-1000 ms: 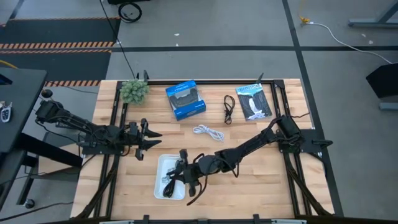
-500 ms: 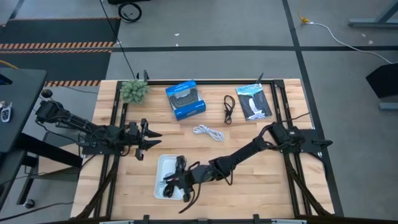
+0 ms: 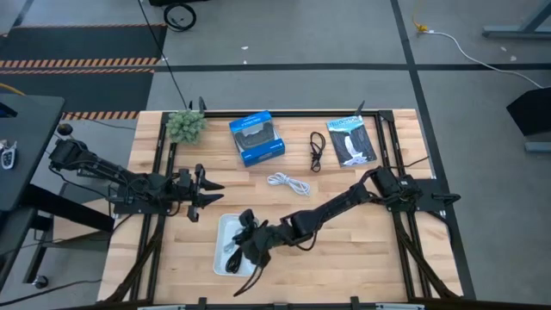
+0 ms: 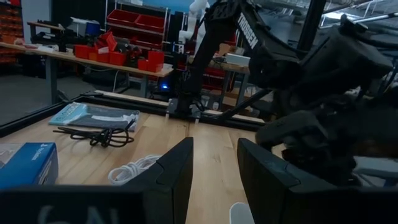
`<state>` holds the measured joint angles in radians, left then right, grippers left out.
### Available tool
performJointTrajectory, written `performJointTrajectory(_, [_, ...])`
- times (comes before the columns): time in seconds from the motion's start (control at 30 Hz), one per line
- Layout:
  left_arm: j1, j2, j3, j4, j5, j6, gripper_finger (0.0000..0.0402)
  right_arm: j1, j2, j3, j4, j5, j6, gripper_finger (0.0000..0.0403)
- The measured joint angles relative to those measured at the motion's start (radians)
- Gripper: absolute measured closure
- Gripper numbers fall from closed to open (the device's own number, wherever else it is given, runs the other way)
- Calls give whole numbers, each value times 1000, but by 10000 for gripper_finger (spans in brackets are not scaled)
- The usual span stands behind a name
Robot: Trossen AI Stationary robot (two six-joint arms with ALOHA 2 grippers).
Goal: Pick and place USB-C Cables
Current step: Put the blue charger cable into the white bin
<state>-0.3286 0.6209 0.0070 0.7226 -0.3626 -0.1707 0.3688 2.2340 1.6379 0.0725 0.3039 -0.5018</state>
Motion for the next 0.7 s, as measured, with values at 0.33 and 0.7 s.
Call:
performJointTrajectory(0.33, [0,1,0,-1,0,0,269,-1,-1,0,-114,-52,-371,343])
performJointTrajectory(0.7, [0,1,0,-1,0,0,269,14,-2,0,-199,-93,-634,330])
